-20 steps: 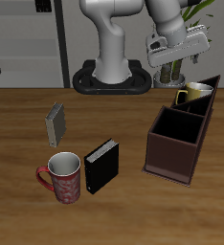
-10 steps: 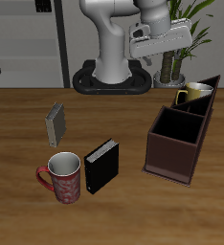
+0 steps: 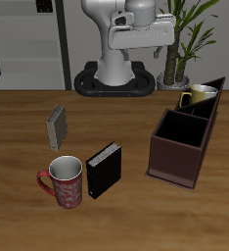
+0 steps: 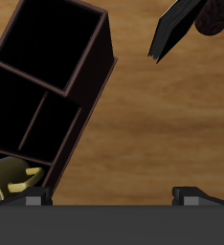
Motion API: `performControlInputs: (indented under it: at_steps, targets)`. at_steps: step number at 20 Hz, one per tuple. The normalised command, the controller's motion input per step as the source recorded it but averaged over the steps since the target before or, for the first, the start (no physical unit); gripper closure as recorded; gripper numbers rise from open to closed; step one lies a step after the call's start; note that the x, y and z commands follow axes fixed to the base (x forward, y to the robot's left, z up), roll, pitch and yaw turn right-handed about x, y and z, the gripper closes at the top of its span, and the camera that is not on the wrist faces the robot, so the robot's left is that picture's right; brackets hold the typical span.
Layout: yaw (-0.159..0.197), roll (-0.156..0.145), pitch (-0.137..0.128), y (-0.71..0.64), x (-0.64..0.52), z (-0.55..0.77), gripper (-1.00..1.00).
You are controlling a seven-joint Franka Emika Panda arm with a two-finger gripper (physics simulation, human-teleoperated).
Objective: Place the white-yellow mug into the left desk caddy's left compartment and place the black book into the left desk caddy's front compartment
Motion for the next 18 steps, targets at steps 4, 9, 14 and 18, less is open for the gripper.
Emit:
performControlInputs:
  at_steps: [4,9,14,18]
  targets:
    - [0.021,-0.094,-0.002,-0.43,0.2,0.13,-1.0]
    - [0.003,-0.057,0.029,-0.36,0.22,0.02,-1.0]
    - [-0.008,-0.016,0.026,-0.19,0.11,-0.01,-1.0]
    - [0.011,-0.039,-0.001,-0.12,0.13,0.02,-1.0]
